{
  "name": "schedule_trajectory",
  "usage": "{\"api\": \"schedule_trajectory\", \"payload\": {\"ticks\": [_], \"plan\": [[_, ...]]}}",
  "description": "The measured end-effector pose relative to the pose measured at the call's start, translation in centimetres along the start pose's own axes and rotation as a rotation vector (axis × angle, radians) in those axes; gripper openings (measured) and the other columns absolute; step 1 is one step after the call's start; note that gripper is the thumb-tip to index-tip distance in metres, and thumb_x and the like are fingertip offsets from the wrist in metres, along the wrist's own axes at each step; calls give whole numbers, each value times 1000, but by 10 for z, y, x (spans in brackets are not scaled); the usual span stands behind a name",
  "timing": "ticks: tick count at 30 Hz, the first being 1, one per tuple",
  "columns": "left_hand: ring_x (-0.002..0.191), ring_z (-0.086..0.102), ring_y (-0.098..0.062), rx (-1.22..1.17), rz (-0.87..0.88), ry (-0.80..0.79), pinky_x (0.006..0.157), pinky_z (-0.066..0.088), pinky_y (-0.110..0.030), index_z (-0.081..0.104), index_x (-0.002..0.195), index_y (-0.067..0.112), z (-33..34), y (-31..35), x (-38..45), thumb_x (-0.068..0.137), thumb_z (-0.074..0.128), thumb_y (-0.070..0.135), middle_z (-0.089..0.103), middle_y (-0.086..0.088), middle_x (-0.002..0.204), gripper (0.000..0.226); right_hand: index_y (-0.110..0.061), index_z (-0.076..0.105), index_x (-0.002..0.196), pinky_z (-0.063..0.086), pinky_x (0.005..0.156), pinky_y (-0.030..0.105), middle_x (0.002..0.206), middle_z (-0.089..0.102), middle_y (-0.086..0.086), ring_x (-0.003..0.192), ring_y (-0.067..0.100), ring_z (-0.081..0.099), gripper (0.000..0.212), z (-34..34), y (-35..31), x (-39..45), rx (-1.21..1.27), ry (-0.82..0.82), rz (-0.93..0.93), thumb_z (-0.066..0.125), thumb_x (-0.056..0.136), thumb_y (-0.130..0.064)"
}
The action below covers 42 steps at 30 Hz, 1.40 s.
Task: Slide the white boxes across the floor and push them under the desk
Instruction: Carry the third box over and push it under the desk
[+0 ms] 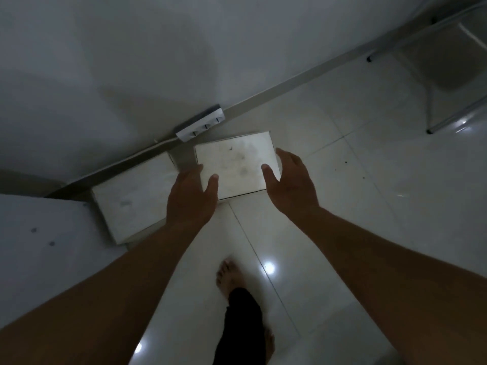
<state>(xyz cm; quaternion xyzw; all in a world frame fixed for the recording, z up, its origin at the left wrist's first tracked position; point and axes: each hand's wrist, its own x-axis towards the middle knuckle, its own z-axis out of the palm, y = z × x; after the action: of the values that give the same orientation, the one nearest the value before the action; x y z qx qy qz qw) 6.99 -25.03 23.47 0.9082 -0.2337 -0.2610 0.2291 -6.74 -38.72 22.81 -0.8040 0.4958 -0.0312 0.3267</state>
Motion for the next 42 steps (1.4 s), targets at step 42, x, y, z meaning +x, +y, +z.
{"api": "schedule_trajectory", "payload": {"ticks": [42], "plan": [[139,34,-30,-242,-599,177,113,30,-46,21,152,21,185,-80,220,51,72,80,35,-6,153,127,-32,33,138,54,85,34,110,49,-11,98,17,55,97,172,134,221,241,-90,300,66,61,-82]]}}
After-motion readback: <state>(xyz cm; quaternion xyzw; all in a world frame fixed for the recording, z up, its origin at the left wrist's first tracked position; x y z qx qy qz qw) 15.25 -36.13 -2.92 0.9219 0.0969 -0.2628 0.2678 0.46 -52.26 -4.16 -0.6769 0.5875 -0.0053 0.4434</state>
